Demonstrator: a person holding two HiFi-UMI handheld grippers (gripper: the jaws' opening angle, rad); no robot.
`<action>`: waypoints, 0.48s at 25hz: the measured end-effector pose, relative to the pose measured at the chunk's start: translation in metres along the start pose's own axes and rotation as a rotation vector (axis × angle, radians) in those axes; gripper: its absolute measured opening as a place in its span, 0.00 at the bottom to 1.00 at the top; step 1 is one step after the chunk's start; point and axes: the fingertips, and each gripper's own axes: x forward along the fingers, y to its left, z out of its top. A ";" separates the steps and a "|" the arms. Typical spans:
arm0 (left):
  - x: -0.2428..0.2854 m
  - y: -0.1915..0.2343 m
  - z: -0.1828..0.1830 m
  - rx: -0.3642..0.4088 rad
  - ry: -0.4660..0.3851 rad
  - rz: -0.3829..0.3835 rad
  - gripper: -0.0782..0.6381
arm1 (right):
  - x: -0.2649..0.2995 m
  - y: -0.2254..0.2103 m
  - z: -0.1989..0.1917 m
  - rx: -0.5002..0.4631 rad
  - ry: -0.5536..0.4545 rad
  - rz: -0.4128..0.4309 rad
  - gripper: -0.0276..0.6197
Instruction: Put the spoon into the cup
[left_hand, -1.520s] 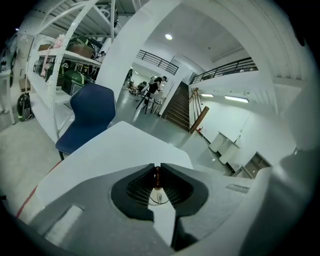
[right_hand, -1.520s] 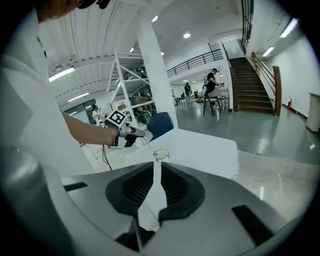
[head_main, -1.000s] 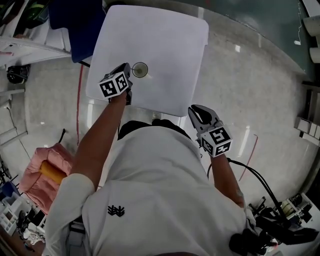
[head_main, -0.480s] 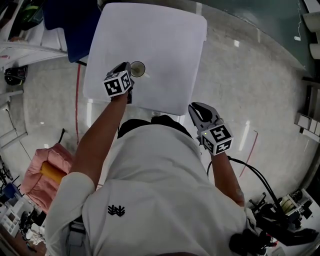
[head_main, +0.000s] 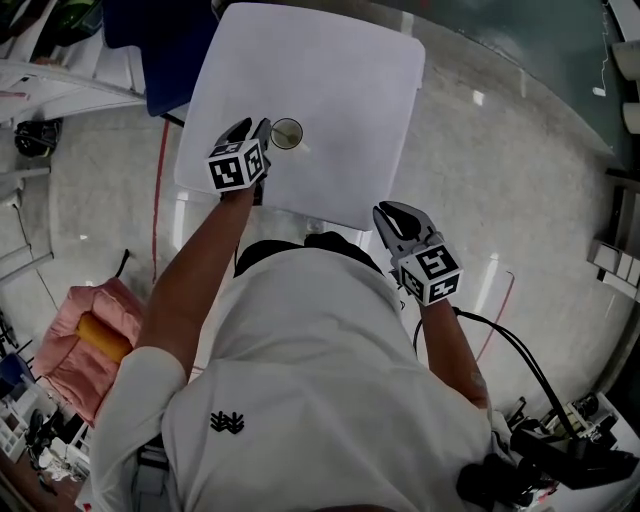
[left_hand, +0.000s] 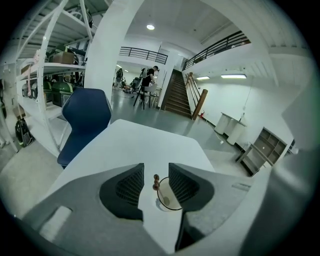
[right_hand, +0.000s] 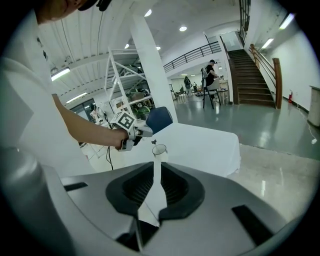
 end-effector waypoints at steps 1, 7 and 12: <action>-0.009 0.002 0.003 0.004 -0.013 -0.002 0.31 | 0.002 0.004 0.002 -0.007 -0.001 0.008 0.12; -0.077 0.019 0.017 -0.017 -0.087 -0.029 0.31 | 0.017 0.040 0.013 -0.057 -0.010 0.057 0.12; -0.146 0.022 0.015 -0.025 -0.138 -0.088 0.30 | 0.026 0.075 0.016 -0.096 -0.012 0.082 0.11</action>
